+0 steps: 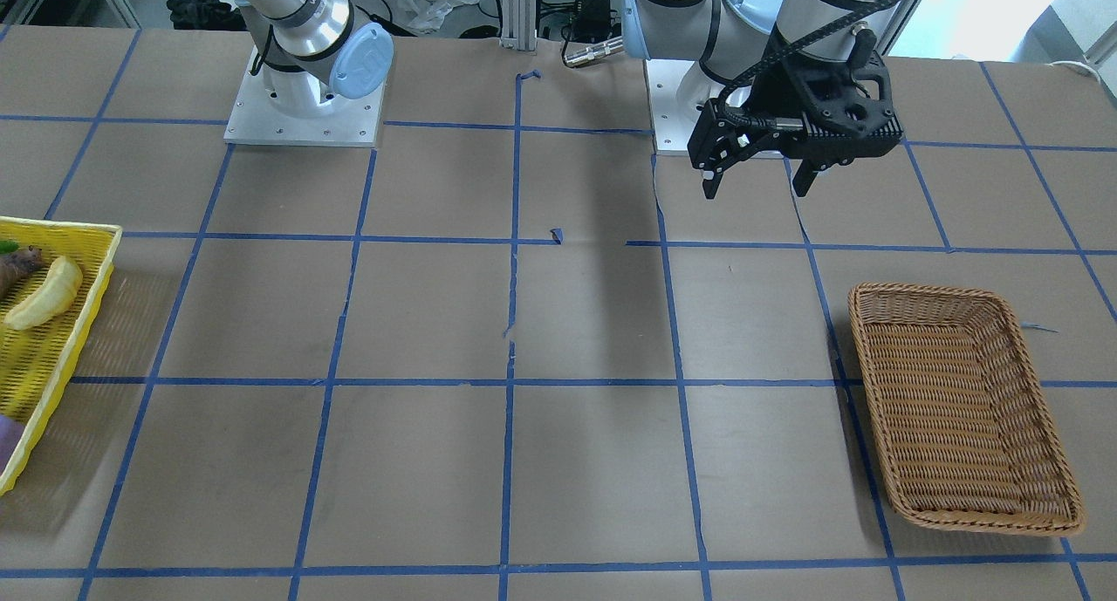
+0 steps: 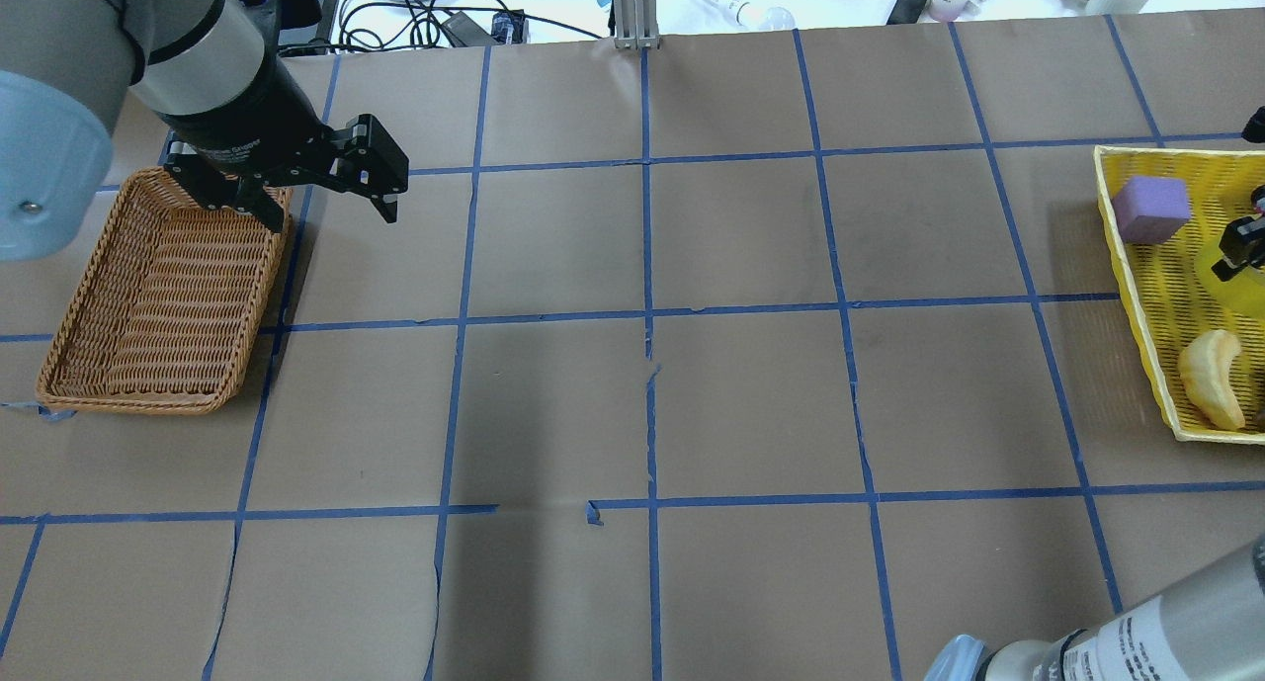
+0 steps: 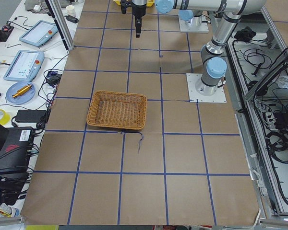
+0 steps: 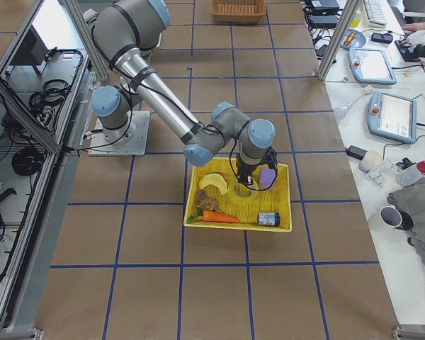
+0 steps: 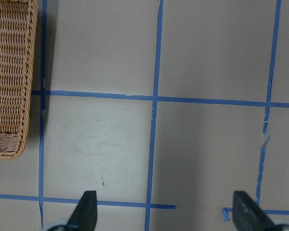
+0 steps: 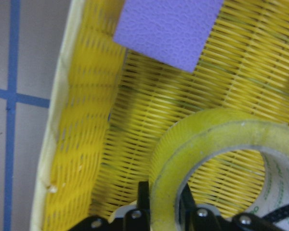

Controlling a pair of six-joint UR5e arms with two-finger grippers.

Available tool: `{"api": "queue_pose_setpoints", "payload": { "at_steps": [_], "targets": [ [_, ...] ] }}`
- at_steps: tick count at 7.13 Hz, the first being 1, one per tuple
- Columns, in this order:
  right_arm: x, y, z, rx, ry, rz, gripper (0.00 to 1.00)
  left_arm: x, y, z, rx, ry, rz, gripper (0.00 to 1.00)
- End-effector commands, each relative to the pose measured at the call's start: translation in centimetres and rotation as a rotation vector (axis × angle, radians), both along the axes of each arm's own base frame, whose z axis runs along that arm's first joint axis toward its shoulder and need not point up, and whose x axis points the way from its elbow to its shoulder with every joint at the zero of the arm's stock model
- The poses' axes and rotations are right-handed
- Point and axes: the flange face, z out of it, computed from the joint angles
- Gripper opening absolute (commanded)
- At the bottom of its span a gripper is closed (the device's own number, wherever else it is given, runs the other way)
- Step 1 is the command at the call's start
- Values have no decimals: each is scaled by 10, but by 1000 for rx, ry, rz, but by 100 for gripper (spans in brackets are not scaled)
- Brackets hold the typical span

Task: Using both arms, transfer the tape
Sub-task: 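Grasp the yellow tape roll with the right gripper and carry it to table center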

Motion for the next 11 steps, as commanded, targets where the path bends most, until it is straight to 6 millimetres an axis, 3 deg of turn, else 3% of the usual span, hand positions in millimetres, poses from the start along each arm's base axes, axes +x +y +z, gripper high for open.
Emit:
{"api": "queue_pose_setpoints", "payload": {
  "at_steps": [1,3,4,5,7,8,11],
  "targets": [
    [96,-6,68,-16,27,-27,0,0,0,0,1,0,0,100],
    [253,-25,87,-34,52,-88,0,0,0,0,1,0,0,100],
    [336,-25,84,-44,64,-155,0,0,0,0,1,-2,0,100],
    [403,-20,84,-81,51,-193,0,0,0,0,-1,-2,0,100],
    [517,-17,48,-137,17,-271,0,0,0,-1,2,0,0,100],
    [564,-18,27,-159,2,-307,0,0,0,-1,2,1,0,100],
    [658,-38,-22,-138,2,-349,0,0,0,0,1,-2,0,100]
  ]
}}
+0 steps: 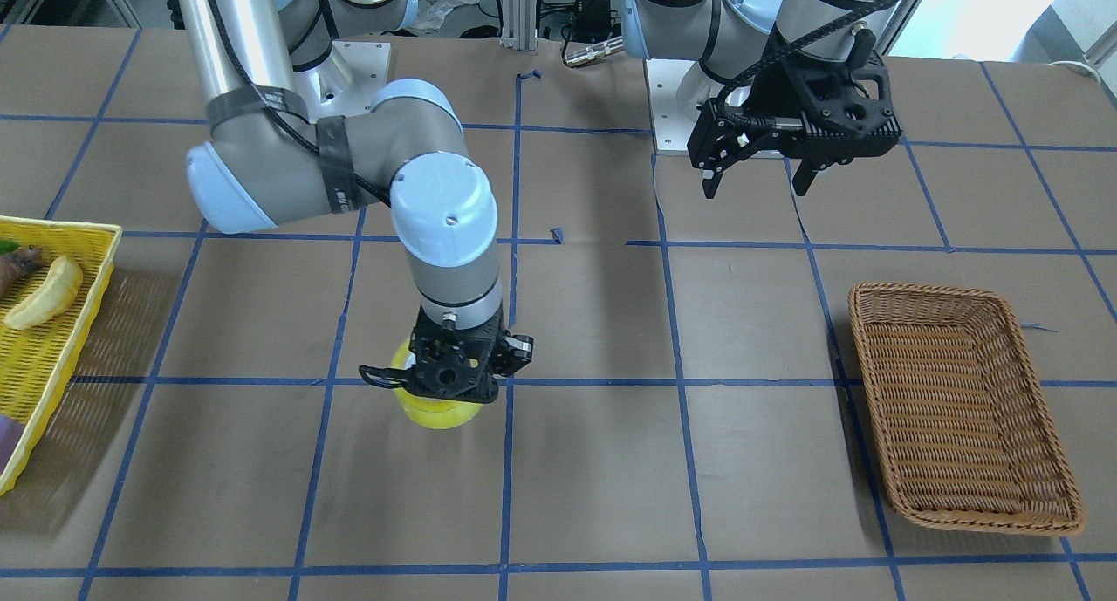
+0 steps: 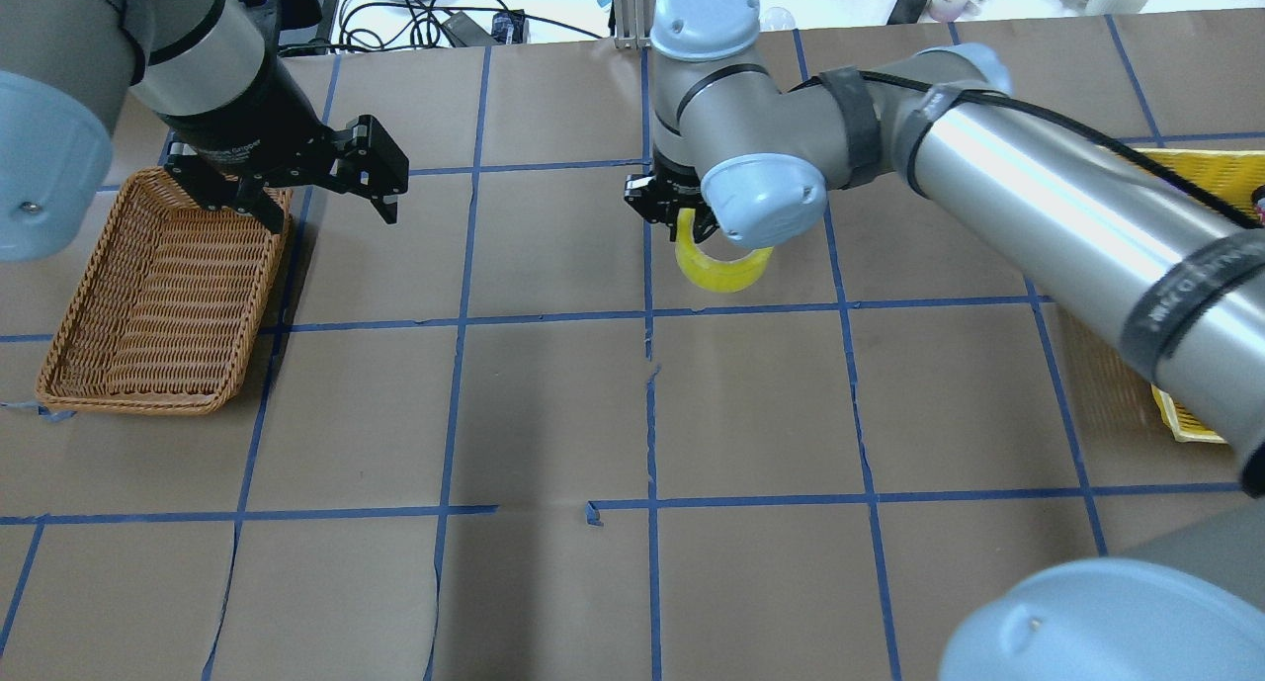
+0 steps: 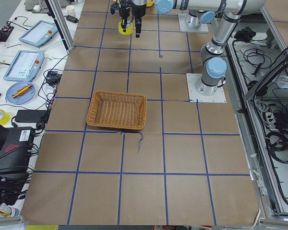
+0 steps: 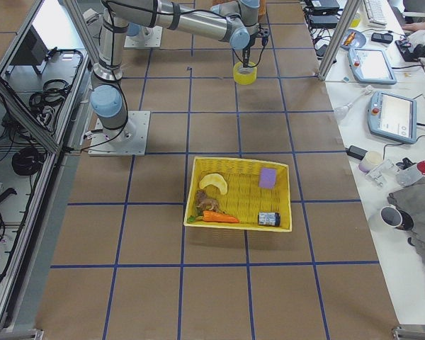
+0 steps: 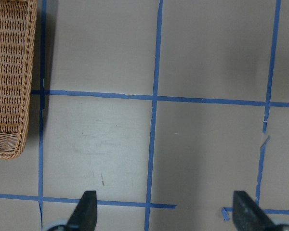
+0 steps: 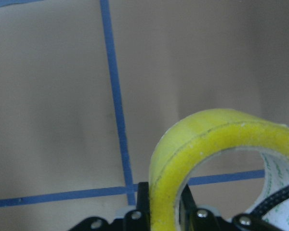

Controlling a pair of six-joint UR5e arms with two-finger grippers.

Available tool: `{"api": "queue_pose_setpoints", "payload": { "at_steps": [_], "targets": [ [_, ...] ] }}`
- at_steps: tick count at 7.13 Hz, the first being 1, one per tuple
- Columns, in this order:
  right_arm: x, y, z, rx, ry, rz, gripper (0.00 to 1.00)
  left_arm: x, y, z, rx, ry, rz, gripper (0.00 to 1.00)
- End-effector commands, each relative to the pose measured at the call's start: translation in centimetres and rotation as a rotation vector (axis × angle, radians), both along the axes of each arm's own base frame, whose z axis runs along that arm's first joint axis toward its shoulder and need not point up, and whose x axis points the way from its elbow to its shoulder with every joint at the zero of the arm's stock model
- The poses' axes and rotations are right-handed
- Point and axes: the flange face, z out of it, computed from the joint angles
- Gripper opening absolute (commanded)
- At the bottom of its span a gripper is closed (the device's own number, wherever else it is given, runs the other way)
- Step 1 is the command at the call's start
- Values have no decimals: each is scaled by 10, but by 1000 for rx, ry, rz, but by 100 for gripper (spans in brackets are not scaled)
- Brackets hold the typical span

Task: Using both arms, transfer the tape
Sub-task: 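Grasp the yellow tape roll with the right gripper and carry it to table center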

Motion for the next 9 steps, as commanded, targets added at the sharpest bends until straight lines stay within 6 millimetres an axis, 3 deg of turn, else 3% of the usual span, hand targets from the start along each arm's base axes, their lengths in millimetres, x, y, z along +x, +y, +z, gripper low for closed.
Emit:
{"api": "queue_pose_setpoints", "payload": {
  "at_steps": [1,4,5,6,7,9],
  "targets": [
    [48,-7,-37,11,-2,-16,0,0,0,0,-1,-4,0,100],
    [72,-4,-75,23,-26,-27,0,0,0,0,0,-4,0,100],
    [72,-4,-72,20,-27,-22,0,0,0,0,0,-4,0,100],
    [71,-4,-65,13,-30,-19,99,0,0,0,1,-2,0,100],
    [67,0,-36,-12,-43,-18,100,0,1,-1,2,-1,0,100],
    [31,9,29,-7,-13,41,100,0,1,-1,2,-1,0,100]
  ]
}}
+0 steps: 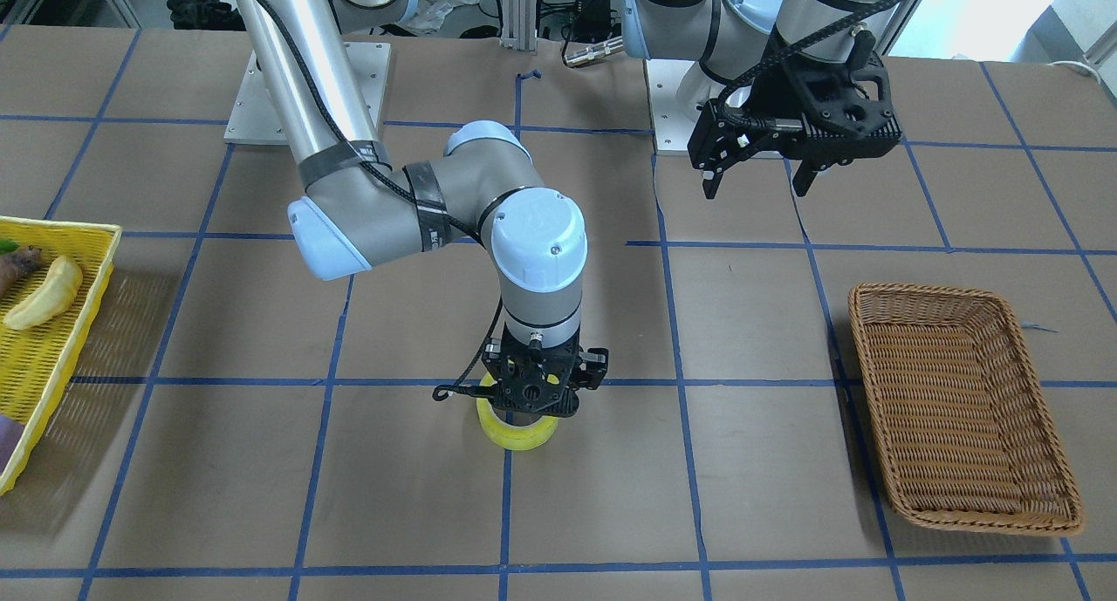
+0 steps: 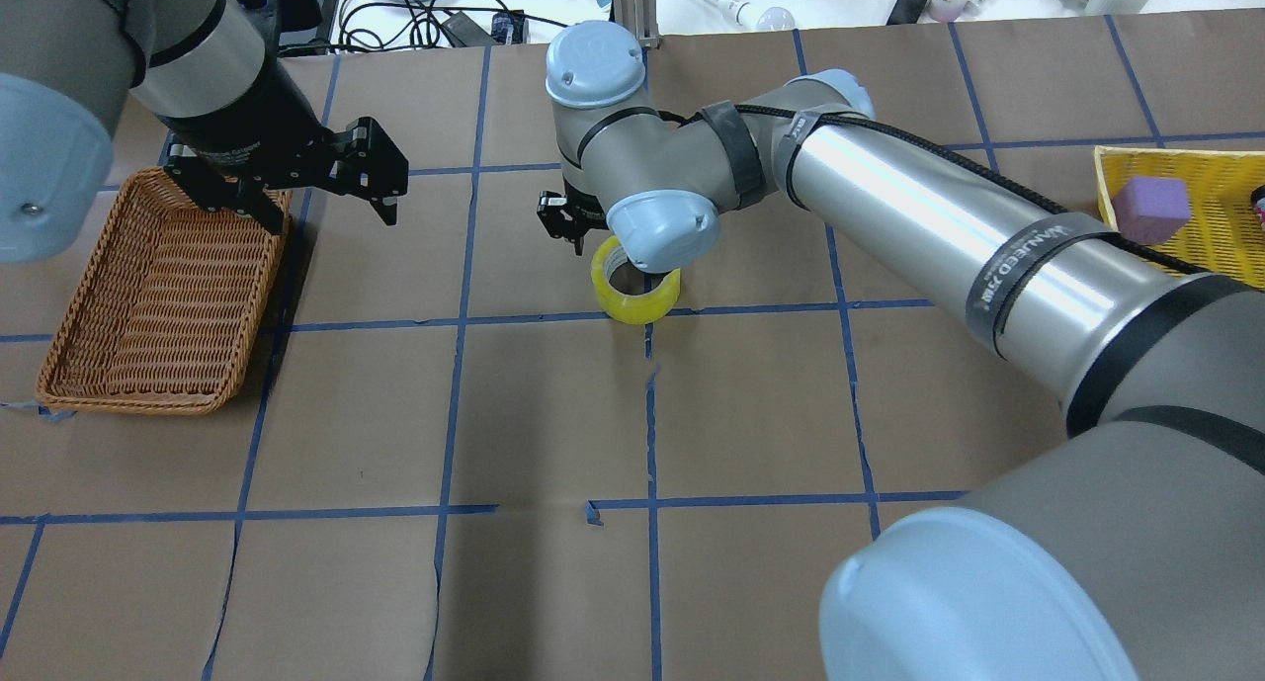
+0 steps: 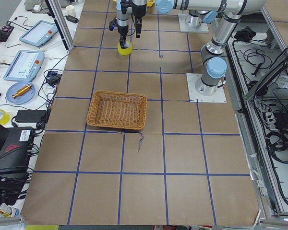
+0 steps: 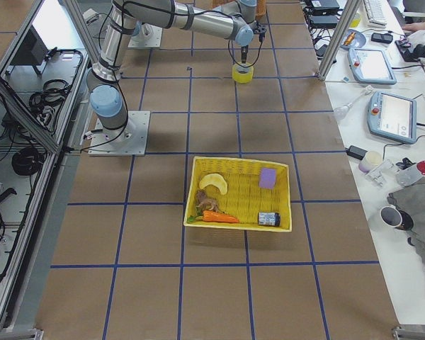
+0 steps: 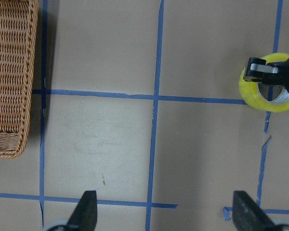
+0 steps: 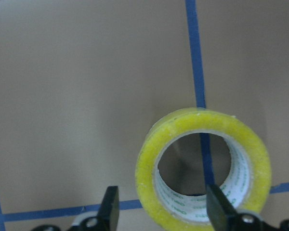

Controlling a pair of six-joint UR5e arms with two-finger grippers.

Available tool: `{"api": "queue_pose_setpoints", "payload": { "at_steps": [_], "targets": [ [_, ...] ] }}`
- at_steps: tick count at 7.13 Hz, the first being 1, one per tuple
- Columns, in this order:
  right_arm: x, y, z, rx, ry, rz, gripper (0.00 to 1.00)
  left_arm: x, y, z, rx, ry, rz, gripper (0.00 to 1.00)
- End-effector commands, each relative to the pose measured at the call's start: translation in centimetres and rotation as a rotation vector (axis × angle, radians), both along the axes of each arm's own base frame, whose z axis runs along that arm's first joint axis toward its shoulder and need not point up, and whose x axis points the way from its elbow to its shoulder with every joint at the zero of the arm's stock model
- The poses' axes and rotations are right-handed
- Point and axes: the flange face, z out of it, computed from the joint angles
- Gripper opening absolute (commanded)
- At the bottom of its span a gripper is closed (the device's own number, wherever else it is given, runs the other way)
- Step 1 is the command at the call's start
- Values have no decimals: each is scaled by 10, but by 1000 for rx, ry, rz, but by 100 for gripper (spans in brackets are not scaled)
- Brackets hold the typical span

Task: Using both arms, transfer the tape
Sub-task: 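Release the tape roll on the table and raise the right gripper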

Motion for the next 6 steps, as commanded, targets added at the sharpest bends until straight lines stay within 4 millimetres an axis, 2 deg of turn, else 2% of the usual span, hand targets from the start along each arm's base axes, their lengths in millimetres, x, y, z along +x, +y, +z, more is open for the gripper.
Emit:
{"api": "queue_pose_setpoints", "payload": {
  "at_steps": [1,2,3,4,5,6],
  "targets": [
    [-76,-3,64,59,37,8,100,0,-1,-1,2,5,1,100],
    [-151,-12,95,97,37,5,100,-2,-9,-6,13,19,8,100],
    [-212,-2,119,100,51,73,100,-8,-17,-17,37,49,44,100],
    [-246,21,134,101,55,116,100,-13,-33,-45,84,59,156,100],
    [-260,49,146,98,58,149,100,-33,-51,-74,103,93,216,100],
    [-263,72,153,109,67,160,100,-68,-64,-107,123,104,307,100]
  ]
}}
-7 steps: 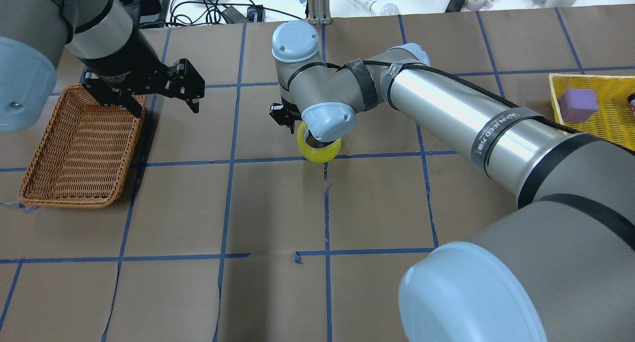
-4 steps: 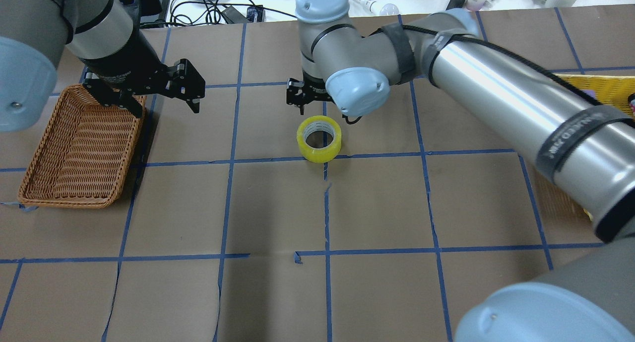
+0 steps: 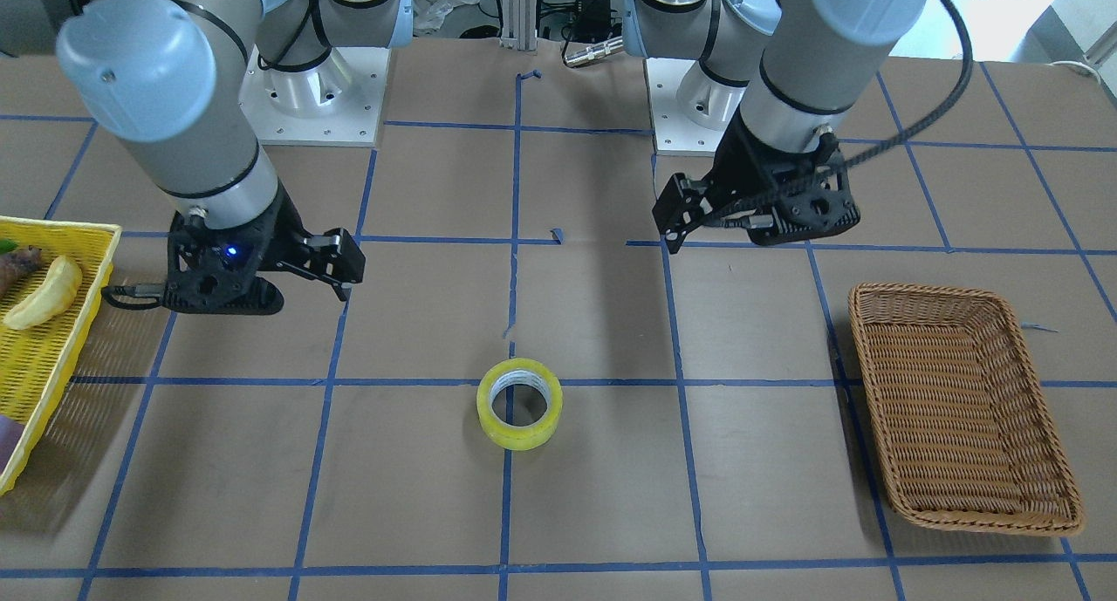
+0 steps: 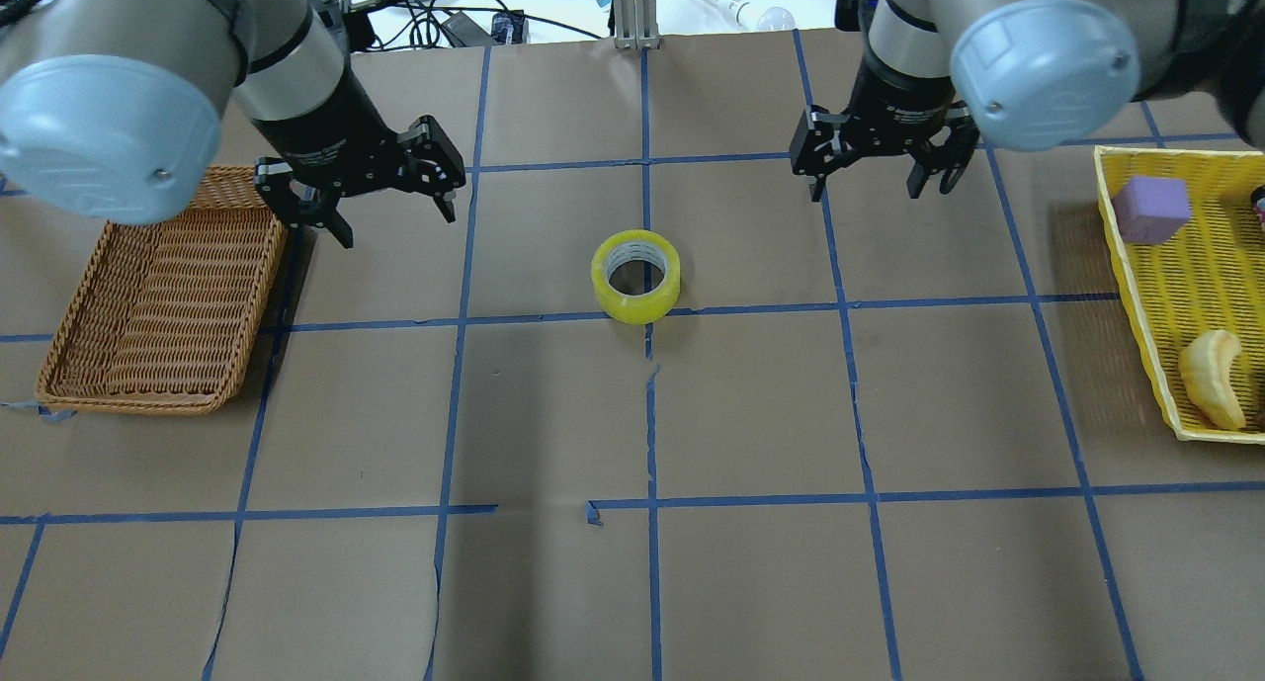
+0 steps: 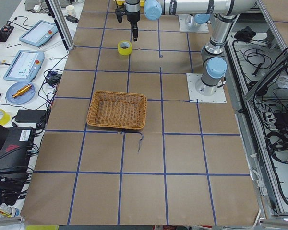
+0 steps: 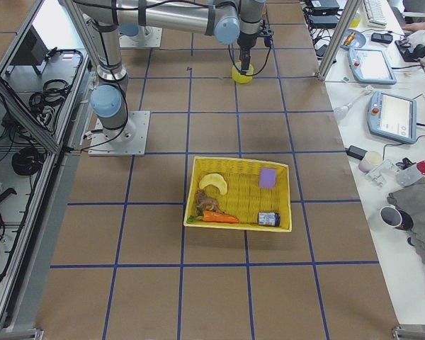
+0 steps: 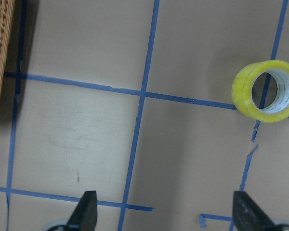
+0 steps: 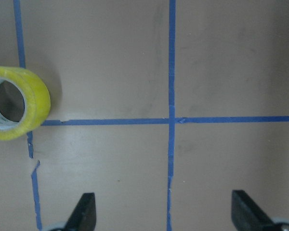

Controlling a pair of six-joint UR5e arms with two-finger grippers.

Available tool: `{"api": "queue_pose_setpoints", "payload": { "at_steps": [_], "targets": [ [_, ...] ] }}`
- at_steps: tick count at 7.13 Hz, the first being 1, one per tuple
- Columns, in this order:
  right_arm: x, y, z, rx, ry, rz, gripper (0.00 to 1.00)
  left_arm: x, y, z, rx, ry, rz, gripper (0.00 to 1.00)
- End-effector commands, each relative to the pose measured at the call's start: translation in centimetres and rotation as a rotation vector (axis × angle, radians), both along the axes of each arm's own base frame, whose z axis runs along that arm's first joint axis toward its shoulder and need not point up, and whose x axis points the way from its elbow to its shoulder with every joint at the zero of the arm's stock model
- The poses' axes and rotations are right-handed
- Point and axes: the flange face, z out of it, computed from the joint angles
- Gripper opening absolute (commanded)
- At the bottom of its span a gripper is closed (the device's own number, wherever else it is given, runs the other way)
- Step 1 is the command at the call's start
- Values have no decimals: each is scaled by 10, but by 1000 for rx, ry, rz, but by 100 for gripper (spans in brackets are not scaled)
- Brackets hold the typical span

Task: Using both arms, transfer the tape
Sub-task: 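Lower the left gripper onto the tape roll while the right arm withdraws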

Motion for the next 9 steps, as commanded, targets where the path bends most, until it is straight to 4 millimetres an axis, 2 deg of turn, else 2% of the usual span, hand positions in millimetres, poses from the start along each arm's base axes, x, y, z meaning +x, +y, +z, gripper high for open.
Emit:
{"api": "queue_pose_setpoints", "payload": {
  "at_steps": [1,2,3,5,6,7,8,9],
  "targets": [
    [-10,43,20,-5,10,24,100,-70,-37,-80,25,73,196,100],
    [-9,48,30,-25,8,24,100,-95,-48,-118,34,75,229,100],
    [-12,44,26,-17,10,21,100,-106,-57,-152,55,71,261,100],
    [-10,46,35,-36,11,23,100,-130,-63,-204,64,65,292,100],
    [-10,47,37,-40,10,24,100,-132,-60,-225,99,50,283,92],
    [-12,51,39,-36,11,27,100,-132,-57,-234,113,44,282,77],
    [-12,58,41,-7,11,28,100,-132,-57,-238,119,42,279,43],
    [-12,59,41,-7,12,28,100,-133,-58,-234,108,46,270,0]
  ]
}}
